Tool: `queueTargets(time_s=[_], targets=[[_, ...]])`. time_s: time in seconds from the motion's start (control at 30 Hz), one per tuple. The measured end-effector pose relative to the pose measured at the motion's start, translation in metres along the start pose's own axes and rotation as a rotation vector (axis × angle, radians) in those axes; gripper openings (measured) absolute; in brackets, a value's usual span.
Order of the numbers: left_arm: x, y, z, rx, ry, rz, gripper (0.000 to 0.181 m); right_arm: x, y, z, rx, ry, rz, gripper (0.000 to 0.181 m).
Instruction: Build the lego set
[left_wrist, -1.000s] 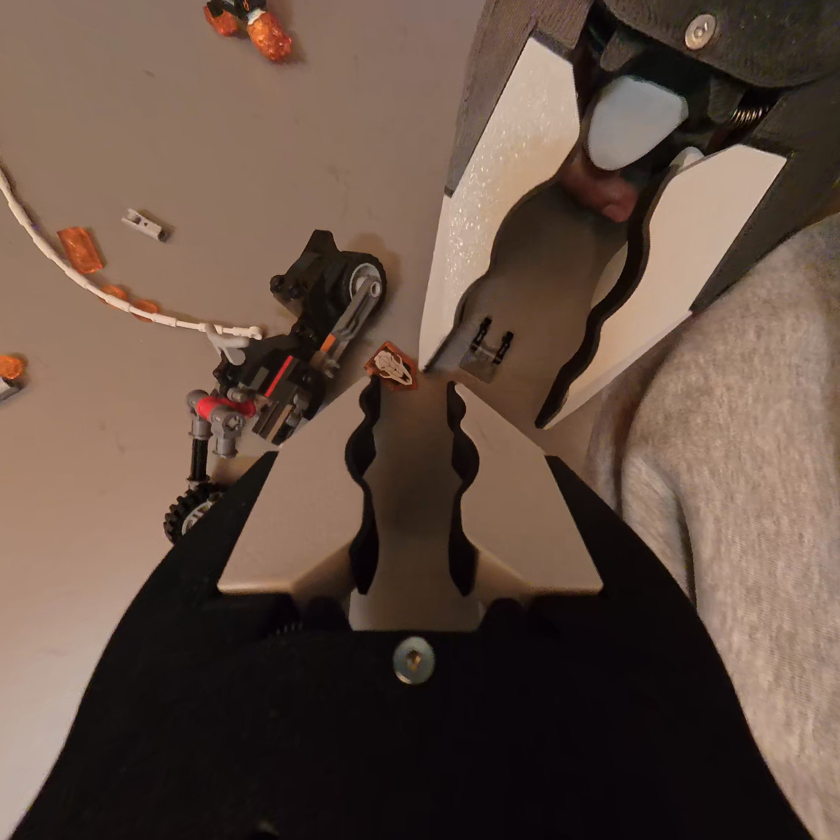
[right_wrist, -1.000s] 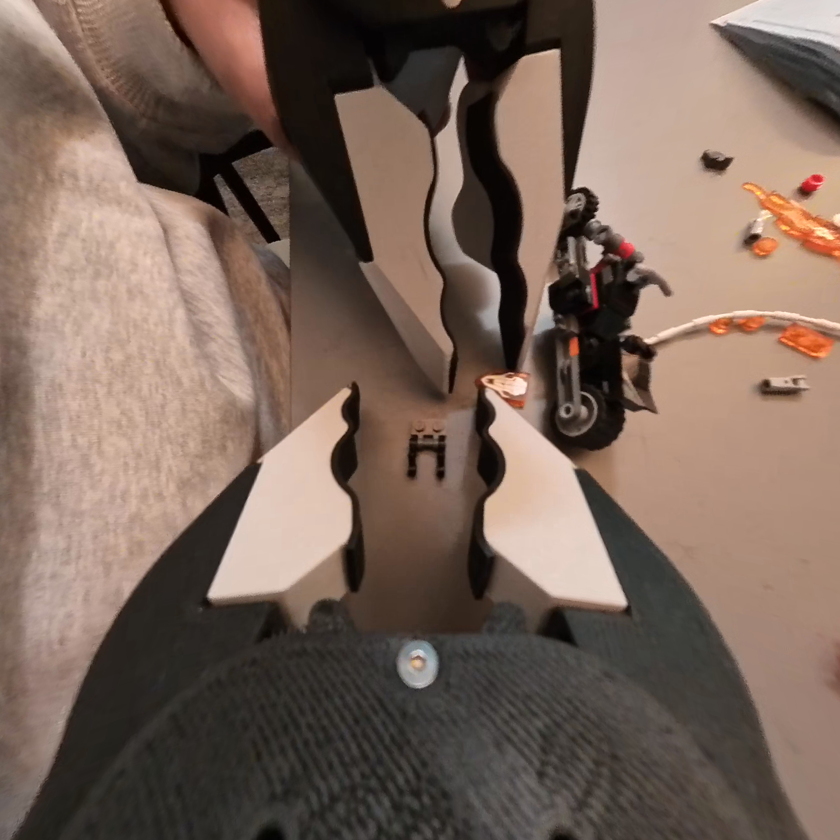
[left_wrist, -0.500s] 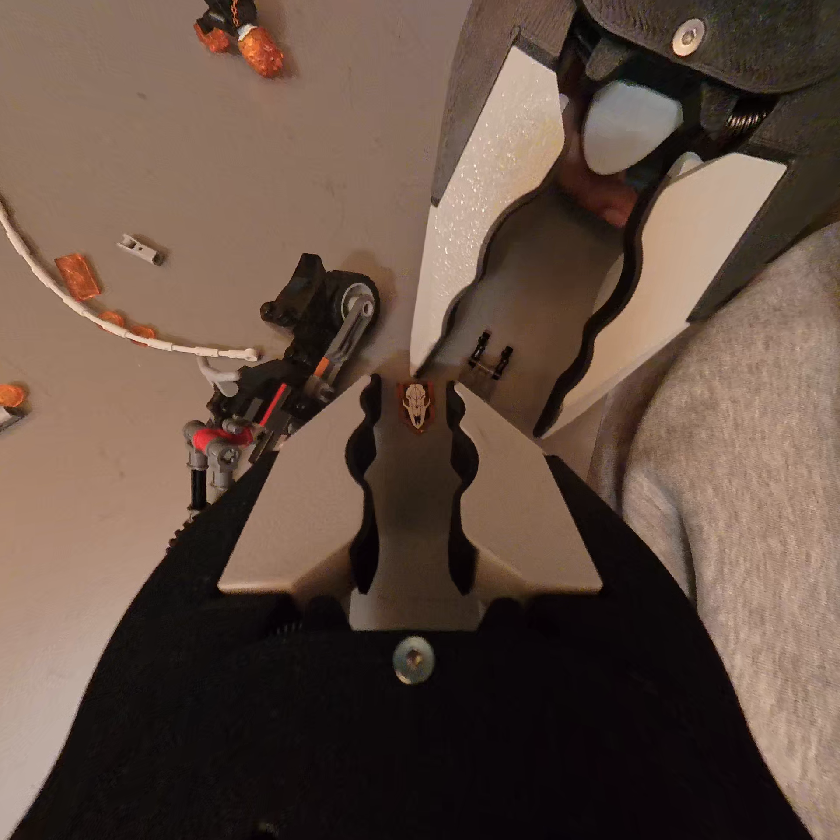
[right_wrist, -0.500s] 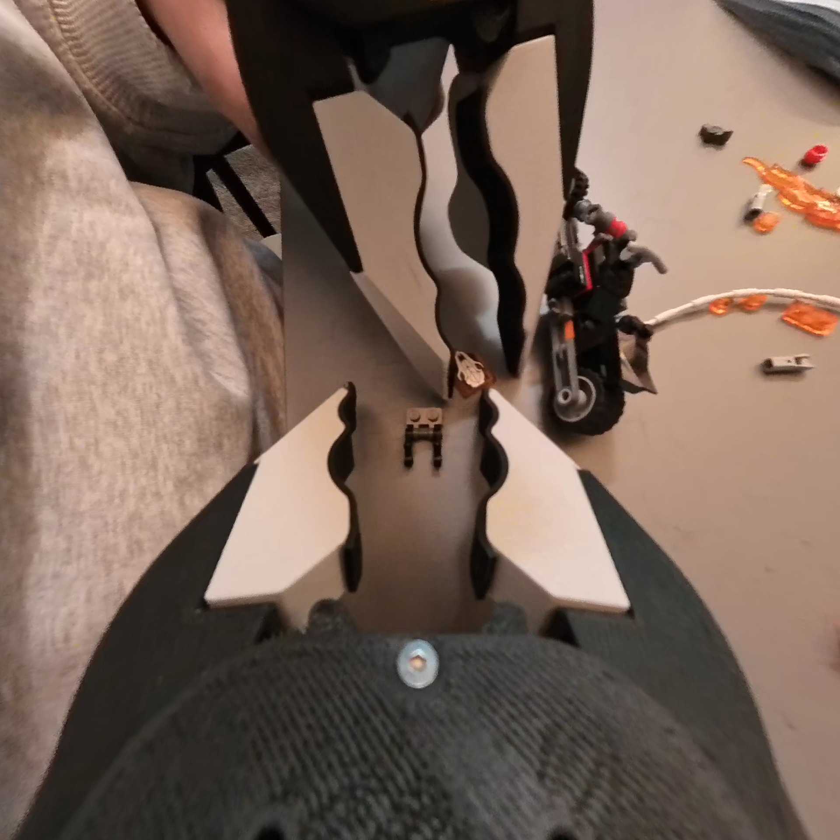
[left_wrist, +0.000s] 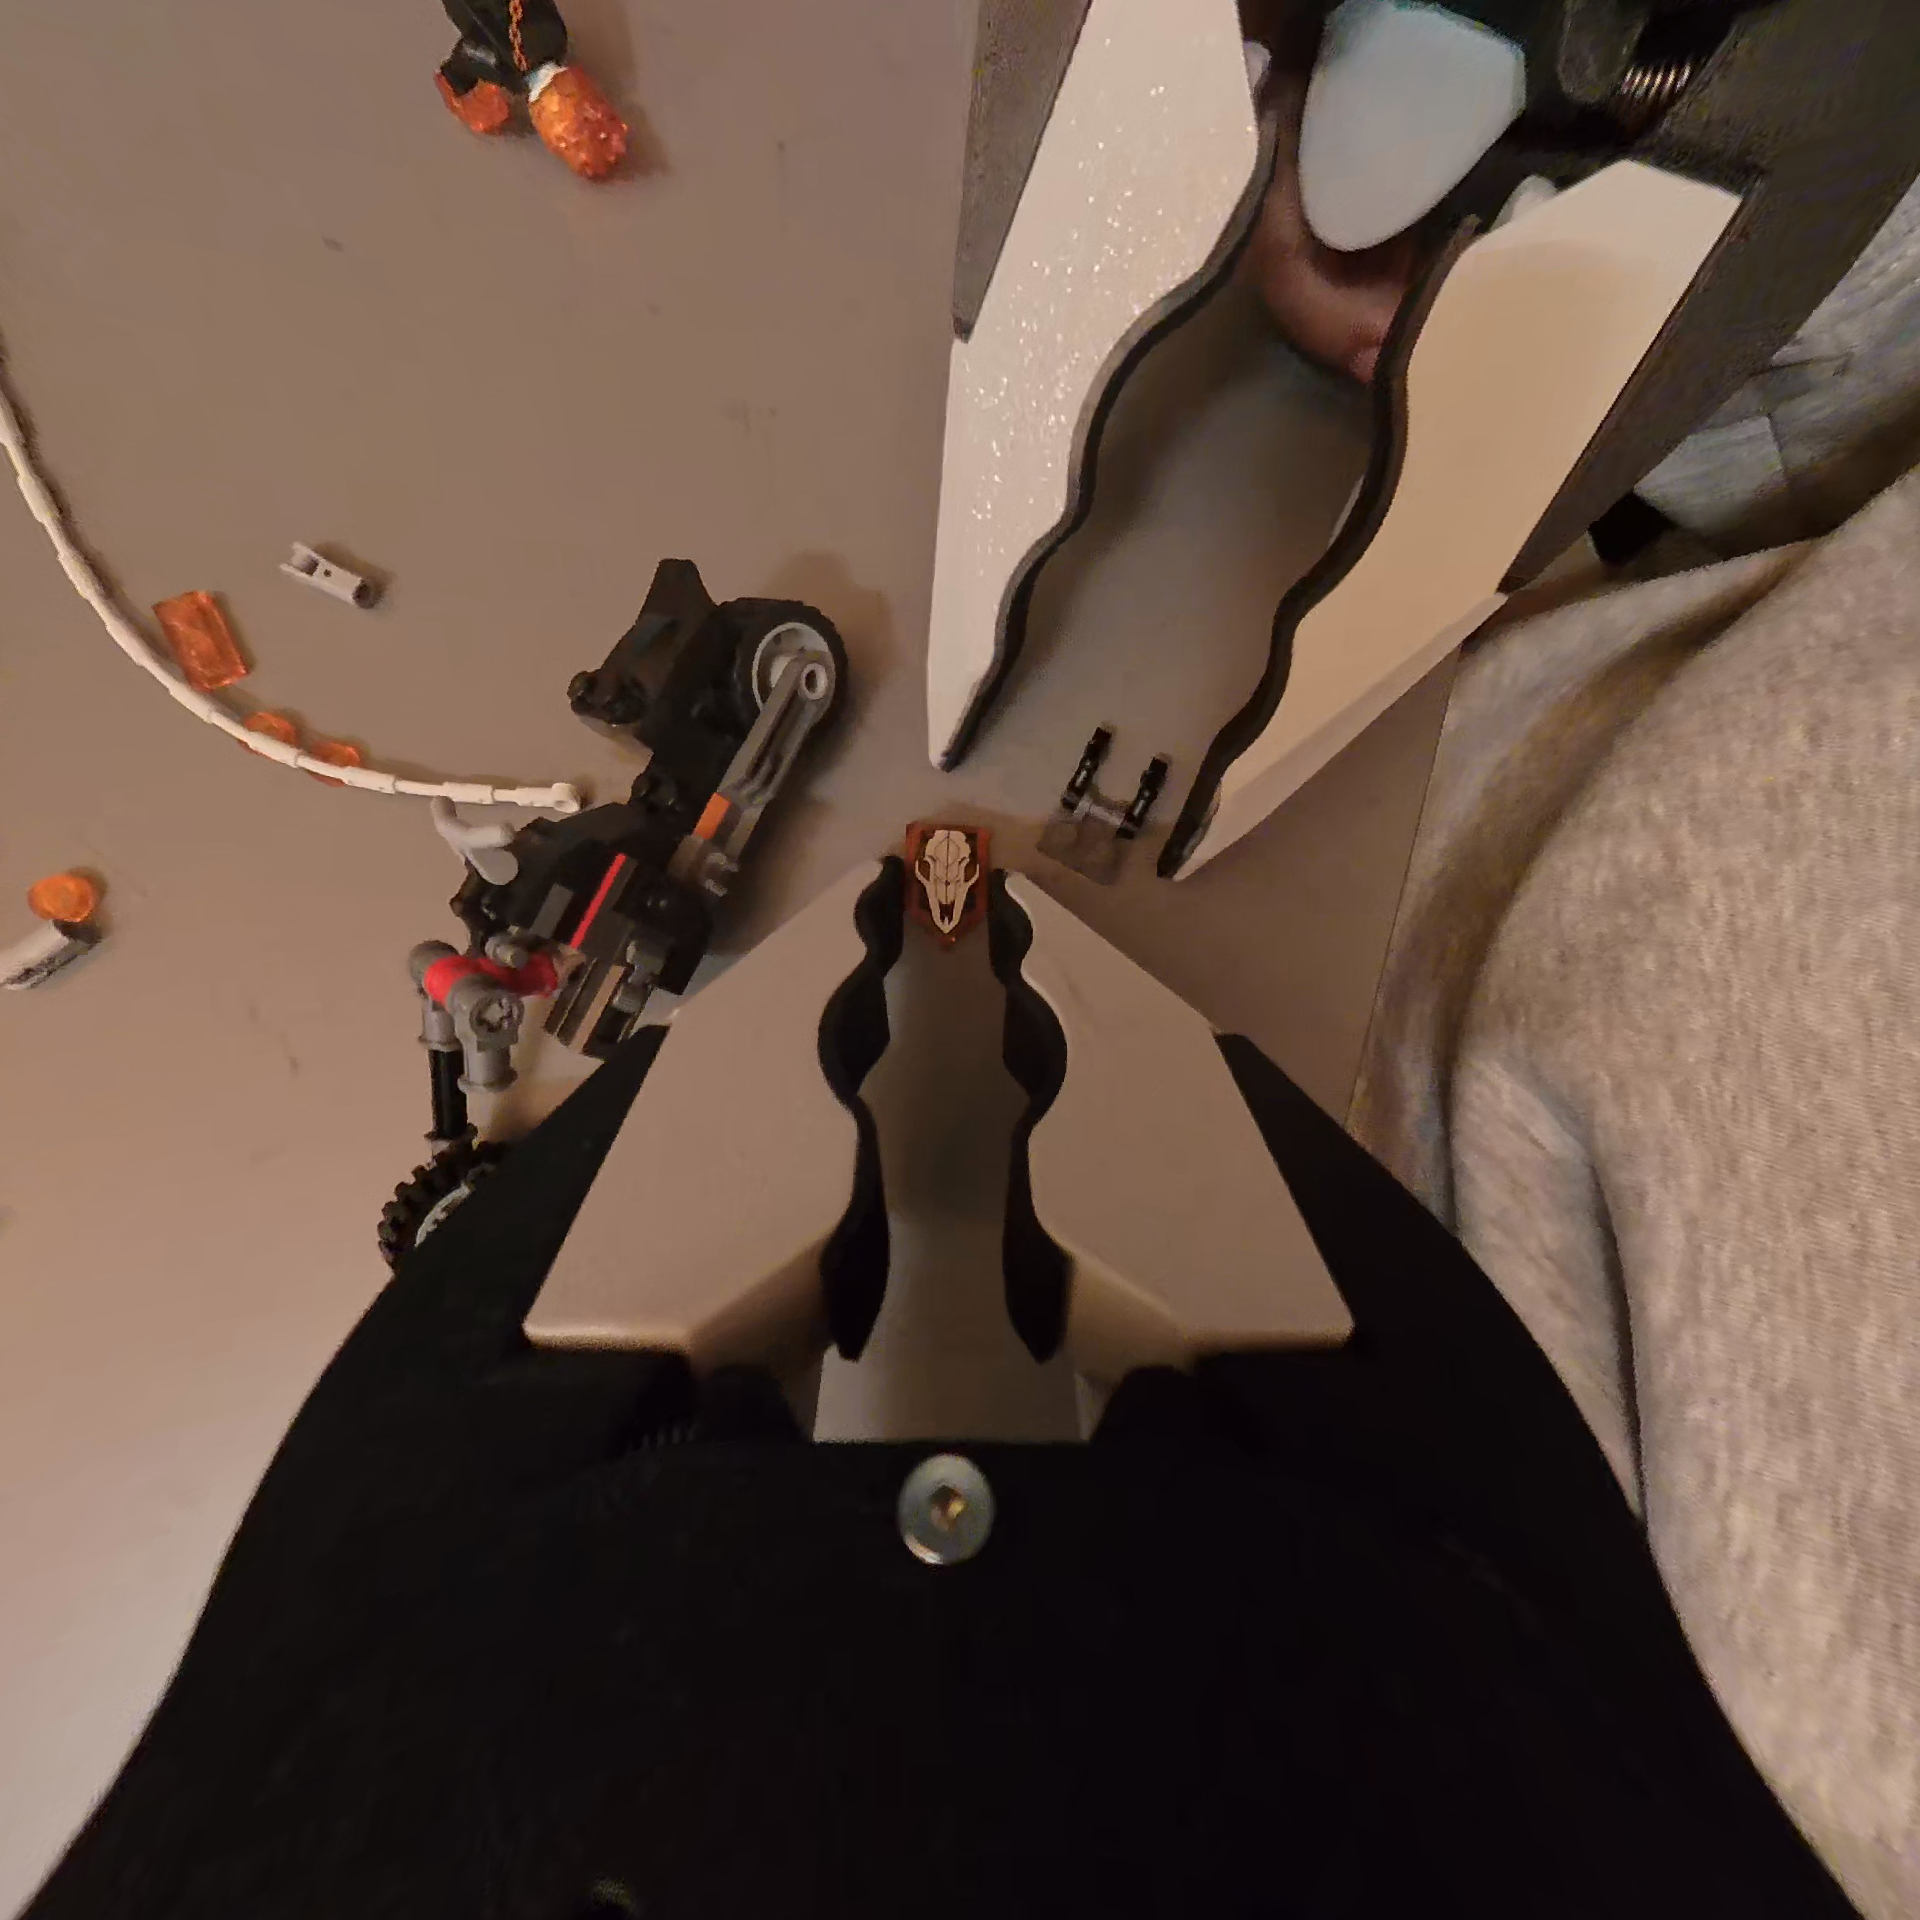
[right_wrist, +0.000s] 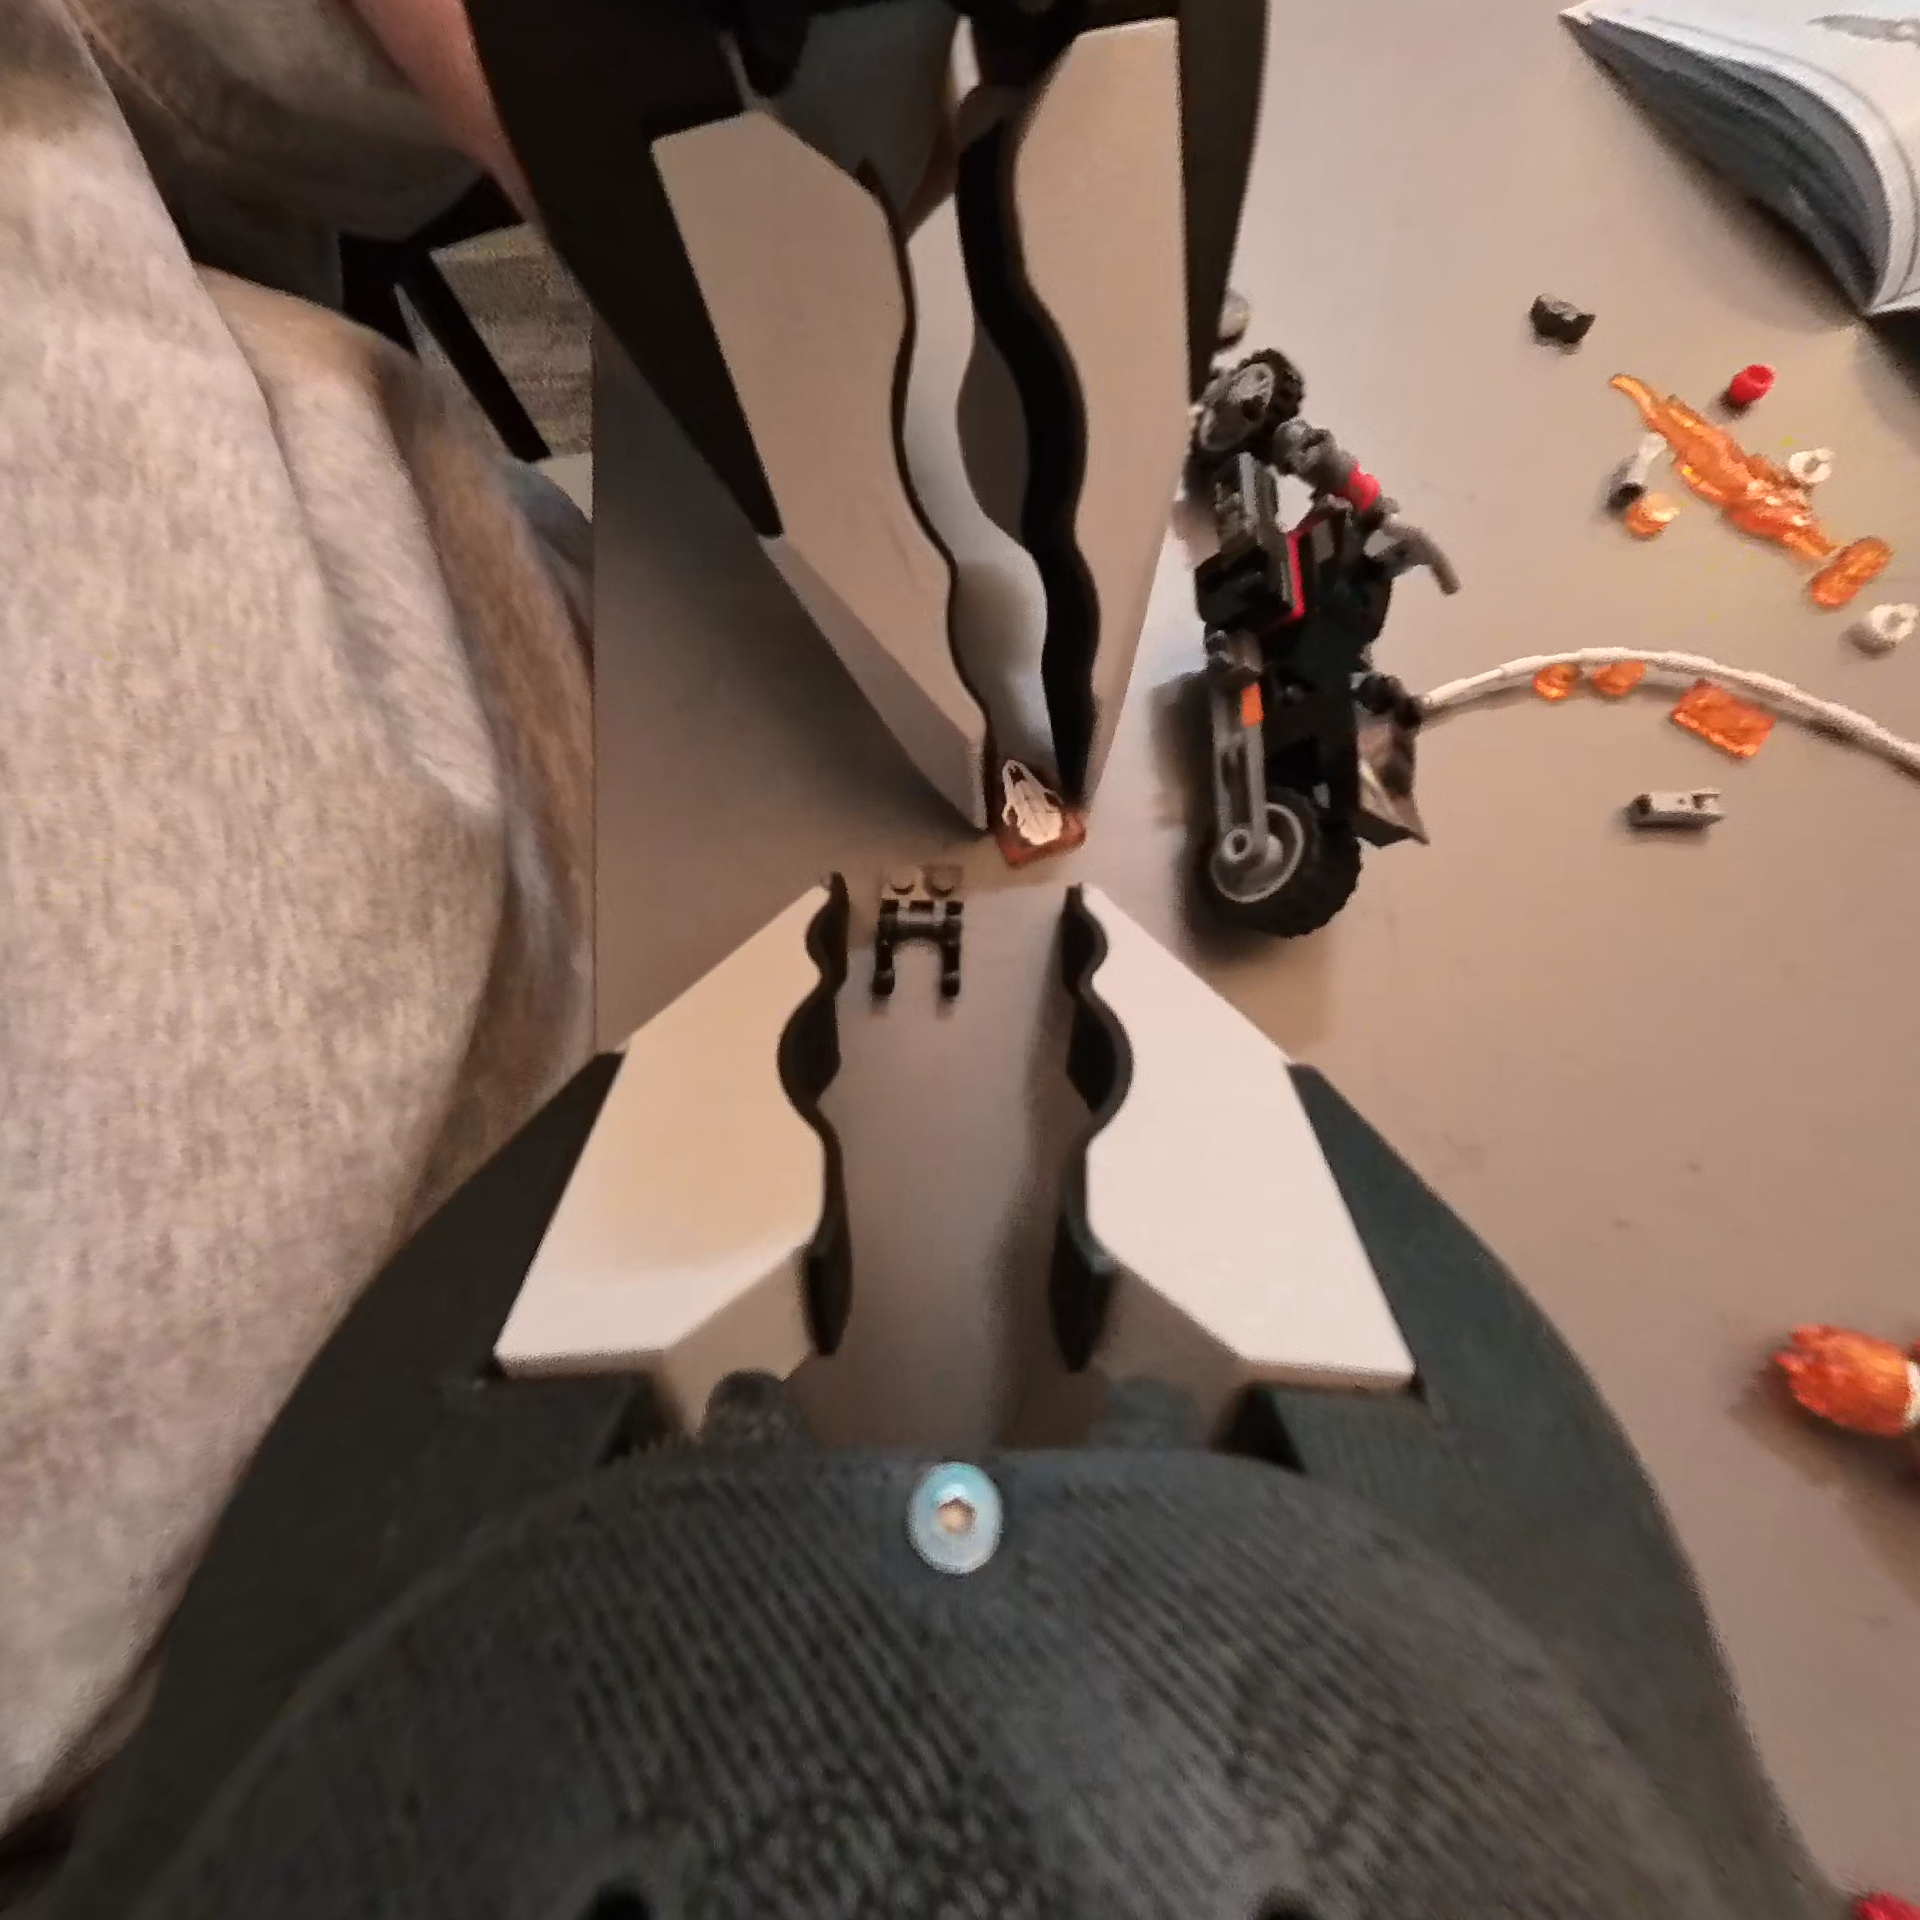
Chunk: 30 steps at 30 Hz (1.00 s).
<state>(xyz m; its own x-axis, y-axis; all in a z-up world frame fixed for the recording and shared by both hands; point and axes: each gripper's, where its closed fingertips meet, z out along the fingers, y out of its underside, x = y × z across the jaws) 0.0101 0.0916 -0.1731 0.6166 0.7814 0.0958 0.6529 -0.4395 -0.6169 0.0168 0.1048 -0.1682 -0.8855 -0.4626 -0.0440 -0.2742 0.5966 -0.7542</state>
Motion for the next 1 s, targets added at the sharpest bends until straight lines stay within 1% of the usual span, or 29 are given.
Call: queueTargets(time_s=[0.13,0.3,0.4,0.53,1.0], targets=[[0.001,0.000,-0.003,0.011,0.008,0.011,0.014,-0.002,0.002,-0.001,-0.006,0.005,-0.048,0.032],[0.021,-0.005,-0.012,0.058,0.119,0.060,0.014,-0.003,0.002,-0.001,-0.005,-0.009,-0.049,0.021],[0.026,-0.004,-0.009,0.043,0.122,0.100,0.014,-0.003,0.002,-0.001,-0.005,-0.009,-0.049,0.021],[0.026,-0.001,-0.002,0.010,0.125,0.112,0.014,-0.003,0.002,-0.001,-0.005,-0.007,-0.053,0.021],[0.024,-0.002,0.000,0.002,0.132,0.117,0.014,-0.003,-0.001,-0.004,0.016,-0.011,-0.048,0.025]])
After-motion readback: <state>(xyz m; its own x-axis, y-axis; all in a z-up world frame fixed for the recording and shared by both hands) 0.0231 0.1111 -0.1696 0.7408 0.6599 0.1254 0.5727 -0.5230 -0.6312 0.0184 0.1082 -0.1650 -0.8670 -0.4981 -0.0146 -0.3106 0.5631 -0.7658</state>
